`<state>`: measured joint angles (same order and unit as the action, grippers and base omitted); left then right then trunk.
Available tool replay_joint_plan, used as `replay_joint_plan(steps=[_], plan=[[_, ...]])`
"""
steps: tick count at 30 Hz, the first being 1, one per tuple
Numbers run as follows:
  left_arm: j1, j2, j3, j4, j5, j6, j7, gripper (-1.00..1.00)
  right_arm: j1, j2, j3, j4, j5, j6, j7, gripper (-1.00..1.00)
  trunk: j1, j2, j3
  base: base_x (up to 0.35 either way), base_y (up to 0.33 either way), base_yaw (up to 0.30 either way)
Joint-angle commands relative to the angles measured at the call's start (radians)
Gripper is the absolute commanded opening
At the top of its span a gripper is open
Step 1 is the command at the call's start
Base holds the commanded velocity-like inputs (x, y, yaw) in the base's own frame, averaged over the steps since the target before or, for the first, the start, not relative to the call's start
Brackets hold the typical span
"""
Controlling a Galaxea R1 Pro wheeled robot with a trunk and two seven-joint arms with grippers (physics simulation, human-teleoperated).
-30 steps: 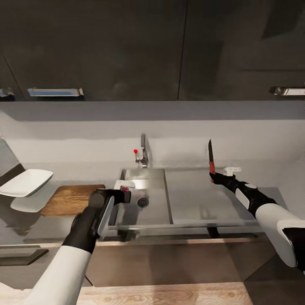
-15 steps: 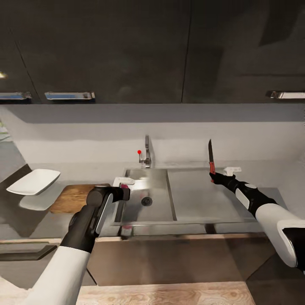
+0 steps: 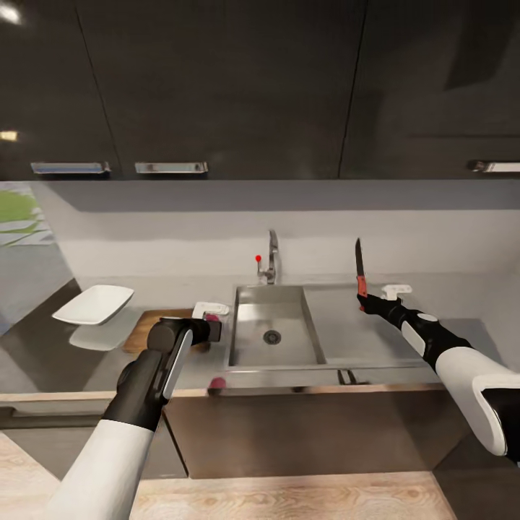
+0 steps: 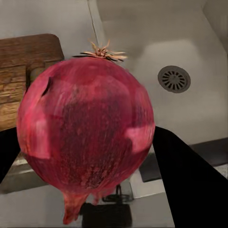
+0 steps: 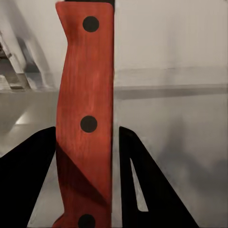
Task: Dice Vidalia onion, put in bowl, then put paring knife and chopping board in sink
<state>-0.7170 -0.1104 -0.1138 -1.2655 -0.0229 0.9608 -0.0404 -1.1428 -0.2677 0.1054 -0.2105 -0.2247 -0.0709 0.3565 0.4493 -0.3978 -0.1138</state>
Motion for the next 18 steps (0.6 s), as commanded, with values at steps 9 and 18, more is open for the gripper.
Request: replay_joint_plan(steps=[9,18], plan=[[-0.001,0.006,0.0,-0.005,-0.005,0.004,-0.005,-1.0,-0.002,-0.001,0.008,0.002,-0.01,-0.004,0.002,-1.0,0.001,-0.002,0.012,-0.004,0.302,0.0],[-0.001,0.006,0.0,0.001,-0.005,0.003,-0.006,-1.0,-0.002,-0.001,0.008,0.002,-0.01,-0.004,0.002,-1.0,0.001,-0.002,0.026,0.123,0.281,0.0]])
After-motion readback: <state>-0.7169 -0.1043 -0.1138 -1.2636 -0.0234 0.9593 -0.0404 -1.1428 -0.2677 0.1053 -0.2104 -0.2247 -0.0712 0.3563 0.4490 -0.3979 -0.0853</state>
